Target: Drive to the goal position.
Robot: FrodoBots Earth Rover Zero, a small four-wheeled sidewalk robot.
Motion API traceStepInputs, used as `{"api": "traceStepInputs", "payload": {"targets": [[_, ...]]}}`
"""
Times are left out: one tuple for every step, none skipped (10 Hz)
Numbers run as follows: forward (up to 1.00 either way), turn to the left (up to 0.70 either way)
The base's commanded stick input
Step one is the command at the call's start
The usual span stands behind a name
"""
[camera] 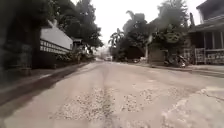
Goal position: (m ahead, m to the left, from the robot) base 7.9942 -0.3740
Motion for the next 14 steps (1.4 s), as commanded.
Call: {"api": "traceStepInputs", "payload": {"targets": [[0.85, 0.0], [0.78, 0.0], [0.7, 0.0], [0.7, 0.0], [0.7, 0.0], [0.7, 0.0], [0.7, 0.0], [0.7, 0.0], [0.7, 0.0], [0.7, 0.0], [0.7, 0.0], [0.7, 0.0], [0.7, 0.02], [0.7, 0.04]]}}
